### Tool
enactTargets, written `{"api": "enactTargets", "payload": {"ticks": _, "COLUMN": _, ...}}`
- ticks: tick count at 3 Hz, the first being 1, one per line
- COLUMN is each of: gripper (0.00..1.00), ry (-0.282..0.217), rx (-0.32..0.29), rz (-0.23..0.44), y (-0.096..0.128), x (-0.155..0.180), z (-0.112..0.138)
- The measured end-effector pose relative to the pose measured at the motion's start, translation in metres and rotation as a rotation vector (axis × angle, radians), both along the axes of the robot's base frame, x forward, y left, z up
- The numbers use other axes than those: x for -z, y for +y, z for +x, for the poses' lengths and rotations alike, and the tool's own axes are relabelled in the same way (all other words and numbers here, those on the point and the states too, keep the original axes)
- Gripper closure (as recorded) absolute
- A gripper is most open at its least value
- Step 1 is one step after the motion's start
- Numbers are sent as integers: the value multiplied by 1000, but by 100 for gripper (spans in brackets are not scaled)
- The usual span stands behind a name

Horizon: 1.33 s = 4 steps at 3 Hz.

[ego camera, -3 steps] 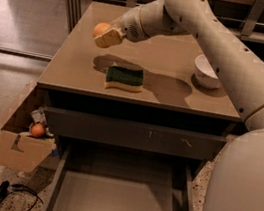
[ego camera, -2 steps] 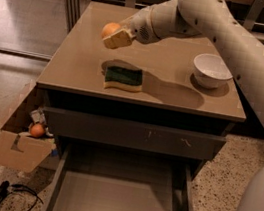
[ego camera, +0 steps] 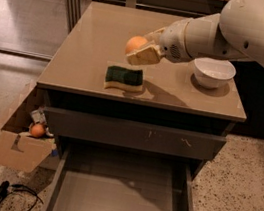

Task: Place orange into middle drawer

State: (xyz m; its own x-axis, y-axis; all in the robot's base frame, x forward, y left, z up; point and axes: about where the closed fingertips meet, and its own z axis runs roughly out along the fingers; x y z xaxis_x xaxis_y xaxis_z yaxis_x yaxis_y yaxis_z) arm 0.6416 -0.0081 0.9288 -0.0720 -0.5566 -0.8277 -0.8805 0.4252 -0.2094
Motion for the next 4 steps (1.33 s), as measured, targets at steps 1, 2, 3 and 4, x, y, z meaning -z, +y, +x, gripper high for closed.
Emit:
{"api": "enactTargets", "payload": {"ticks": 1, "gripper": 100, "ry": -13, "rx": 35, "rz": 5, "y": -21, "x": -3, "z": -29}}
{"api": "enactTargets", "payload": {"ticks": 2, "gripper": 100, "ry": -6, "rx": 115, "rz": 38, "y": -61, "x": 9, "z": -69}}
{"api": "enactTargets", "payload": {"ticks": 3, "gripper": 100, "ry": 11, "rx": 189, "rz": 40, "y": -102, "x": 17, "z": -81}}
{"api": "enactTargets", "payload": {"ticks": 4, "gripper": 100, "ry": 11, "rx": 189, "rz": 40, "y": -102, "x": 17, "z": -81}}
